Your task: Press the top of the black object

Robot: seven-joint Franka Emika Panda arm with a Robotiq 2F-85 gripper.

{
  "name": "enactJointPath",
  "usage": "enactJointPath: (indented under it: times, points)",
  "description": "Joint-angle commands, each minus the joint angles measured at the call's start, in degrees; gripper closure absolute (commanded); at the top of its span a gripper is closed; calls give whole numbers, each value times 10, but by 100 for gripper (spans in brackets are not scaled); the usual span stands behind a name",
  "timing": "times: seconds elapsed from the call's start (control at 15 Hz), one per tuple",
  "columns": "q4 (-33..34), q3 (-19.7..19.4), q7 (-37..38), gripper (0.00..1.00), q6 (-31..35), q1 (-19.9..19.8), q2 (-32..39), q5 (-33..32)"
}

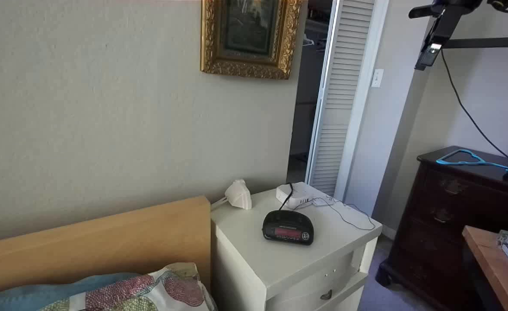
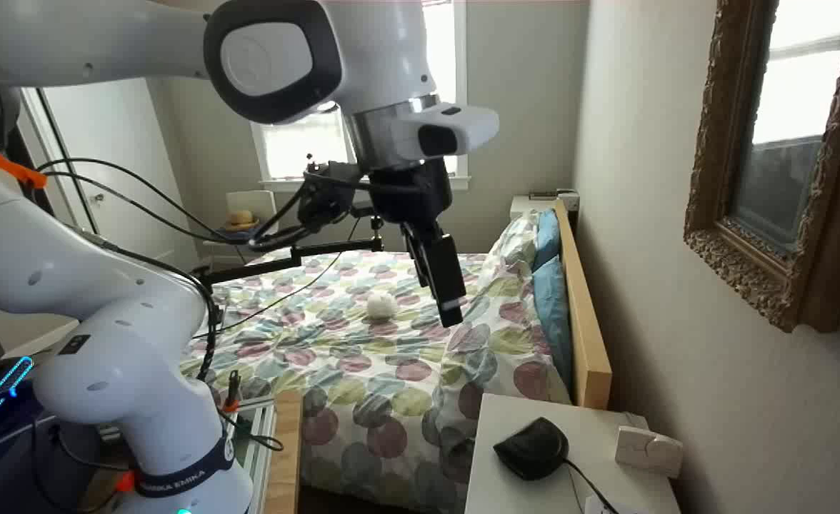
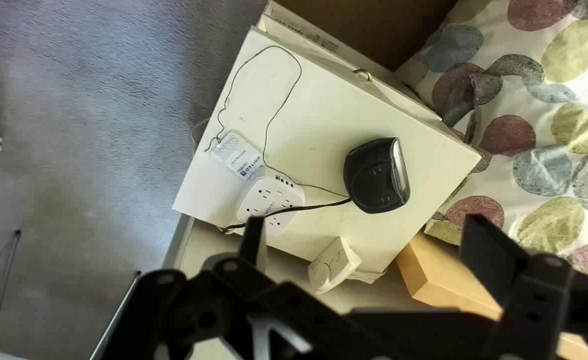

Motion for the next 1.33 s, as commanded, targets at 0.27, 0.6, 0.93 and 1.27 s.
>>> enactJointPath:
  times: [0.27, 0.6, 0.93, 1.27]
  points:
    - [1, 2, -2, 0, -1, -3, 1, 2]
    - [-27, 37, 78, 0, 69, -15, 25, -7]
    - [-60, 126, 234, 0, 184, -18, 110, -23]
    - [-34, 201, 407, 0, 247, -30, 231, -72]
